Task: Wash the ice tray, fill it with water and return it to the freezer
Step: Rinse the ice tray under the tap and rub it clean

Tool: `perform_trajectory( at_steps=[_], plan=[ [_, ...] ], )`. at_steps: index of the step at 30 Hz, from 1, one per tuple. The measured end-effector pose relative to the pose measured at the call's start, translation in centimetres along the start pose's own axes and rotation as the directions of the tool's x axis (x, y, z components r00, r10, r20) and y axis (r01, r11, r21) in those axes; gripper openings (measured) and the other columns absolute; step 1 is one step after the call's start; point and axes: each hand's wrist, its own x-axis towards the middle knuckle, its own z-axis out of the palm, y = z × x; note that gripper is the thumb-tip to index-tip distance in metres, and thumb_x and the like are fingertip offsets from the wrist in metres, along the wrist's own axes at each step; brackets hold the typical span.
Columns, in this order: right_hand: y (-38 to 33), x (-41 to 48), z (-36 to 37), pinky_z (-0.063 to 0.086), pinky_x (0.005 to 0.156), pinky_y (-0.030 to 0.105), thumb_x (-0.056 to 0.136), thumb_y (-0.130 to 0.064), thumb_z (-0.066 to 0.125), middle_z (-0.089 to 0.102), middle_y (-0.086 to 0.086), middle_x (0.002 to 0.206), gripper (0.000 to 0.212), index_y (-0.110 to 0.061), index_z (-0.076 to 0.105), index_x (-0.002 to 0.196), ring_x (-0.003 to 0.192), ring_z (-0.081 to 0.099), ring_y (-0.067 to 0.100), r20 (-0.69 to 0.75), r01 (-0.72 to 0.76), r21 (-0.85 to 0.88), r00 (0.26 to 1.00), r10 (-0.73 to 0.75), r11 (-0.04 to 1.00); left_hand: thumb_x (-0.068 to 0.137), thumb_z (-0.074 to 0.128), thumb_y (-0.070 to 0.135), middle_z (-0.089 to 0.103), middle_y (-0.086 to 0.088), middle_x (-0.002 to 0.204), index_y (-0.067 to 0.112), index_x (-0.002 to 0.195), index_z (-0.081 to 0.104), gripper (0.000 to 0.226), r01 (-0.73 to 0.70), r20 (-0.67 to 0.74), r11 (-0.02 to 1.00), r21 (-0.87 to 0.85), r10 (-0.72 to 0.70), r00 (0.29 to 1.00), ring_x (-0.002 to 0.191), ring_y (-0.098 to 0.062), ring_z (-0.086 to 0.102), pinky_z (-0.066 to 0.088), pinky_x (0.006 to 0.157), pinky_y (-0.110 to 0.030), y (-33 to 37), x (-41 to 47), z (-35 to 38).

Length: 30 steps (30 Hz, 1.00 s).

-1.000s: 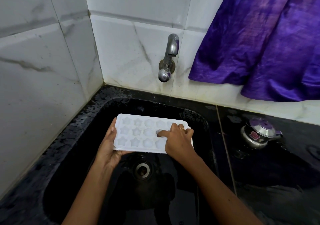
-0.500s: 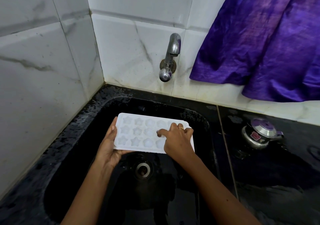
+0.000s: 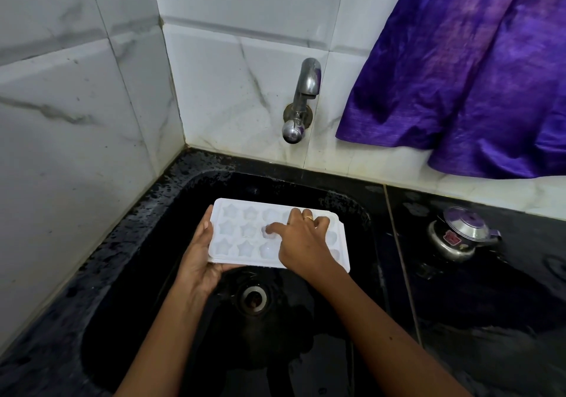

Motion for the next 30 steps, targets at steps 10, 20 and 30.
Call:
perform_trajectory(
  at_steps=[10, 20, 30],
  plan=[
    [0.2, 0.1, 0.2, 0.017, 0.092, 0.040, 0.083, 0.003, 0.040, 0.042, 0.006, 0.113, 0.061, -0.039, 0.051, 0.126, 0.113, 0.033, 0.026, -0.004, 0.030, -0.043, 1.000, -0.030, 0.999, 0.097, 0.036, 0.036, 0.066, 0.006, 0.111, 0.034, 0.133, 0.046, 0.037, -0.006, -0.022, 0.999, 0.036, 0.007, 1.000, 0.088, -0.017, 0.070, 0.057, 0.054, -0.044, 0.2, 0.1, -0.1],
    [0.1, 0.4, 0.1, 0.017, 0.093, 0.040, 0.082, 0.005, 0.039, 0.040, 0.003, 0.108, 0.062, -0.037, 0.052, 0.126, 0.113, 0.033, 0.025, 0.013, 0.045, -0.027, 0.999, -0.045, 0.999, 0.098, 0.036, 0.033, 0.072, 0.008, 0.102, 0.032, 0.130, 0.048, 0.034, -0.015, -0.011, 1.000, 0.026, 0.015, 1.000, 0.086, -0.017, 0.071, 0.057, 0.053, -0.044, 0.3, 0.1, 0.2],
    [-1.3, 1.3, -0.5, 0.014, 0.094, 0.041, 0.084, -0.003, 0.047, 0.040, 0.005, 0.115, 0.052, -0.035, 0.053, 0.125, 0.115, 0.032, 0.025, -0.022, 0.114, -0.041, 0.993, -0.115, 0.993, 0.100, 0.035, 0.029, 0.071, 0.005, 0.104, 0.027, 0.138, 0.043, 0.039, -0.013, -0.014, 1.000, -0.023, 0.012, 1.000, 0.084, -0.017, 0.071, 0.056, 0.051, -0.039, -0.1, 0.0, 0.8]
  ],
)
